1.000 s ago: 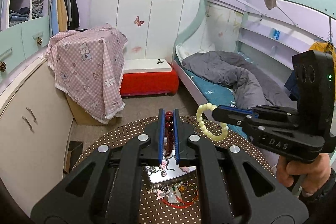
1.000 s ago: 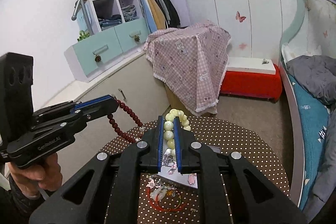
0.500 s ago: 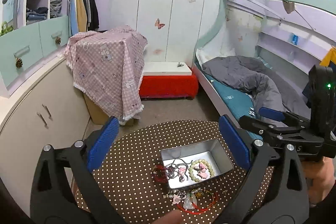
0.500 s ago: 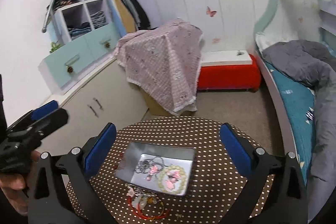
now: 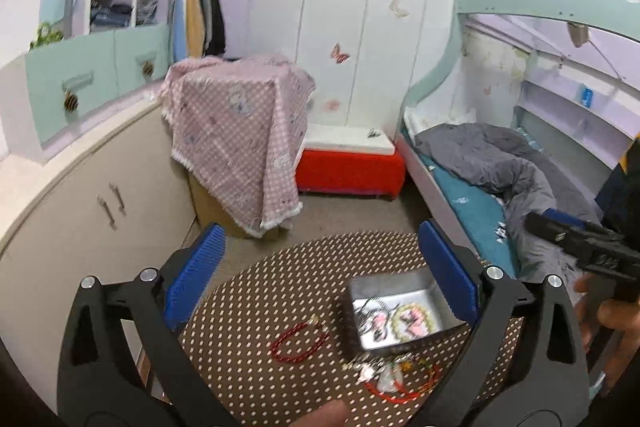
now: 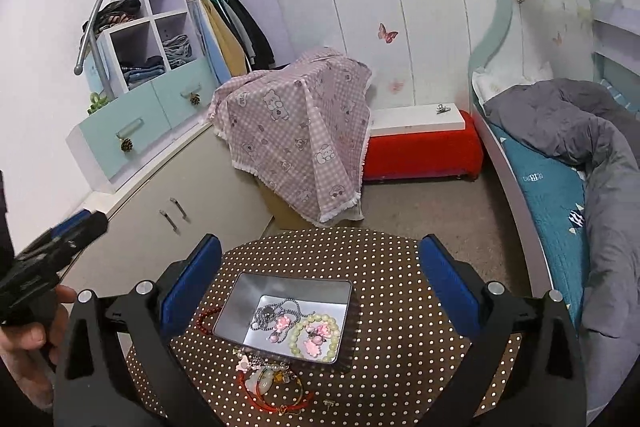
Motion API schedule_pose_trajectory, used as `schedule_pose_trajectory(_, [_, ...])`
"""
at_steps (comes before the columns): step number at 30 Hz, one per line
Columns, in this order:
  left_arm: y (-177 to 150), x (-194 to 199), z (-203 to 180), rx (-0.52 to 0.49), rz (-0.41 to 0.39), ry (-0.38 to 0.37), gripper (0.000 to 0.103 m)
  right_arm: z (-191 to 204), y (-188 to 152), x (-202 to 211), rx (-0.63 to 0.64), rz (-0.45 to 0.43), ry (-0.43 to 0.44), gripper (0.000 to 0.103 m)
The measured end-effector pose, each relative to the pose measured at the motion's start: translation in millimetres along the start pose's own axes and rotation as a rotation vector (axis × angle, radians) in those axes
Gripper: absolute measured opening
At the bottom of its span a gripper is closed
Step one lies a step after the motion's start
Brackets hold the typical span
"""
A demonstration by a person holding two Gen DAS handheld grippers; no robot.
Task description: Organize jewelry
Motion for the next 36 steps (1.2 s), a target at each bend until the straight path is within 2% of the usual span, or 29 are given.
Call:
schedule_pose_trajectory(8, [-52.9, -25.3, 29.6, 0.031, 0.123, 0.061, 0.095, -2.8, -18.2, -4.8, -0.005, 0.033, 0.004, 0.095])
schedule_pose_trajectory(13, [-81.5, -40.9, 42.4, 0.014, 0.184, 0.109, 0.095, -4.4, -31.8, -5.9, -0.010, 0.056, 0.005, 0.095])
schedule_pose_trajectory(18, [-99.2, -54.4, 47.0, -0.015, 0.230, 0.130, 0.095, -5.9, -49.3, -5.5, -0.005, 0.075, 0.001, 0.095])
schedule_pose_trajectory(27, [-118.3, -86.0, 44.8, -0.082, 0.299, 0.157, 0.095, -12.3, -98.0, -11.5, -0.001, 0.168, 0.002, 0.095])
schedule_pose_trajectory(33, [-127.1, -111.9, 39.6, -0.132, 0.350, 0.162, 0.084, -19.9, -118.7, -16.4, -0.021, 0.219, 0.001, 0.095])
schedule_pose_trajectory(36, [-131.4, -123.8, 37.4, -0.149, 0.378, 0.162, 0.074, -19.4, -125.8, -20.0, -0.005, 0.239, -0.011, 0.095])
Point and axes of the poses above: each gripper's, at about its wrist camera, not at the fingertips, and x roughly against the way its jaws point, z to its left, y to its top, the point moved 2 cm from there along -x, roughly the way its jaws point, and after that the axes turned 1 degree about -x, right-handed, at the moved point
